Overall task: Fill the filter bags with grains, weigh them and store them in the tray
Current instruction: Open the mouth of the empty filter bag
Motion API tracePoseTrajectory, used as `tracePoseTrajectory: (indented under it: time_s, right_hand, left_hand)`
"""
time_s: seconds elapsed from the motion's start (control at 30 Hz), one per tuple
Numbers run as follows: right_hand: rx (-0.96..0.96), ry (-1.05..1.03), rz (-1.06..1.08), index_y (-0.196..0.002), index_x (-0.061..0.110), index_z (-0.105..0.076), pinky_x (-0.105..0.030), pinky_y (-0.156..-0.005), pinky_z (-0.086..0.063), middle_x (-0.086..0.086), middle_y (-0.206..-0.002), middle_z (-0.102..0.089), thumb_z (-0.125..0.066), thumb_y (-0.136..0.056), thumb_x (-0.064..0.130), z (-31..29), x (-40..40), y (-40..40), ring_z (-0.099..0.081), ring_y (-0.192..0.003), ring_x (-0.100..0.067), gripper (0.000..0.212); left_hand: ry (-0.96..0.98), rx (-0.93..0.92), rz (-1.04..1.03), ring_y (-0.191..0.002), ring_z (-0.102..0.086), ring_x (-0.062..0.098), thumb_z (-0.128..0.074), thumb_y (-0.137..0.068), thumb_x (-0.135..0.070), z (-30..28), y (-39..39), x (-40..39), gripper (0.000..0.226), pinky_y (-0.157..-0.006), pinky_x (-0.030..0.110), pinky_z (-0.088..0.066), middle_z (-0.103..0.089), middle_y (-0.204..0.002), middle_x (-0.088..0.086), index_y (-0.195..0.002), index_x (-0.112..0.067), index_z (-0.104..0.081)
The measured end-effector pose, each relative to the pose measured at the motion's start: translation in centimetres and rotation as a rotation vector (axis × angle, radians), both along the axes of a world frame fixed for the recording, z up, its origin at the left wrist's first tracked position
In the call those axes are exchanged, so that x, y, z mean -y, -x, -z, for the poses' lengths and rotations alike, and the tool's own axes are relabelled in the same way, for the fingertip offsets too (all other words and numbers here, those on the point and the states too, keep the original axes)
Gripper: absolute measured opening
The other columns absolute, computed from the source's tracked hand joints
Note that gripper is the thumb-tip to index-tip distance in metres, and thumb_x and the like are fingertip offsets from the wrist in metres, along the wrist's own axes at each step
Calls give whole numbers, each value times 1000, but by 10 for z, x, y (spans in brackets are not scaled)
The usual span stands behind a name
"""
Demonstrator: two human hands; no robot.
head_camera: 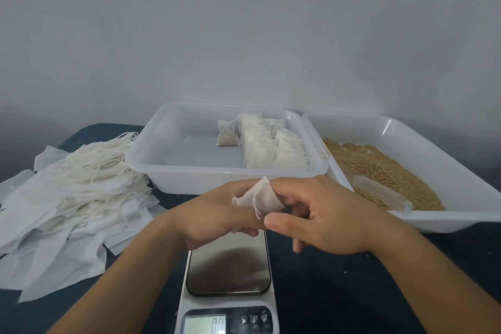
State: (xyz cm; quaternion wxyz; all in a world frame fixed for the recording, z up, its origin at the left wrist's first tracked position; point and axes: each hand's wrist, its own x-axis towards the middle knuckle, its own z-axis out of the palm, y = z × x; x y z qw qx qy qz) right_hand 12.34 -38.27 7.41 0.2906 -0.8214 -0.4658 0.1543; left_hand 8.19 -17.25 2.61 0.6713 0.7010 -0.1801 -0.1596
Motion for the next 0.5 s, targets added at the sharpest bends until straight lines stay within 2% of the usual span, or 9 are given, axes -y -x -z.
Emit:
tracePoseTrajectory:
  time_s: [0.07, 0.13, 0.23, 0.3, 0.4, 0.5]
  right_hand:
    - [42, 2, 27, -101, 24, -65, -16, -65, -52, 13, -95, -72, -56, -105, 33, 1, 0, -1, -74, -64, -7, 13]
    - [61, 4, 52, -92, 22, -65, -17, -63, -52, 10, -87, -69, -53, -107, 29, -1, 2, -1, -73, -63, -7, 21]
    - [70, 71, 17, -96, 21, -67, -22, -65, -54, 7, -89, -66, -48, -109, 27, -7, 4, 1, -73, -68, -7, 23]
    - [144, 126, -20, -93, 31, -61, -22, -66, -51, 11, -88, -62, -46, -109, 29, -9, 4, 5, -69, -72, -3, 22]
    - [365, 225, -55, -78, 46, -41, -22, -61, -38, 22, -81, -56, -43, -108, 36, -12, 0, 12, -56, -77, -3, 31]
    - [469, 267, -81, -79, 43, -34, -25, -56, -36, 14, -75, -54, -37, -105, 45, -15, -1, 14, -53, -74, -10, 27]
  left_hand:
    - [-23, -19, 31, -92, -61, 4, -71, -84, -22, 0, -1, -2, 24, -82, 24, -53, -65, -96, -12, -104, -34, -71]
    - [-26, -92, 77, -108, -64, 10, -74, -85, -26, 1, -1, -9, 31, -92, 34, -56, -68, -110, -7, -114, -35, -70]
    - [-35, -168, 145, -119, -64, 19, -75, -84, -26, 0, 0, -20, 45, -94, 39, -57, -66, -123, 0, -128, -33, -65]
    - [-60, -175, 145, -123, -63, 19, -76, -84, -25, -2, 0, -25, 52, -93, 38, -57, -65, -125, 2, -133, -31, -61]
    - [-185, -111, 92, -113, -65, 12, -78, -79, -29, -6, 0, -20, 45, -89, 31, -56, -67, -117, 0, -122, -34, -66]
    - [-256, -52, 26, -92, -64, 3, -78, -69, -35, -6, -2, -9, 34, -80, 23, -52, -68, -95, -14, -101, -40, -70]
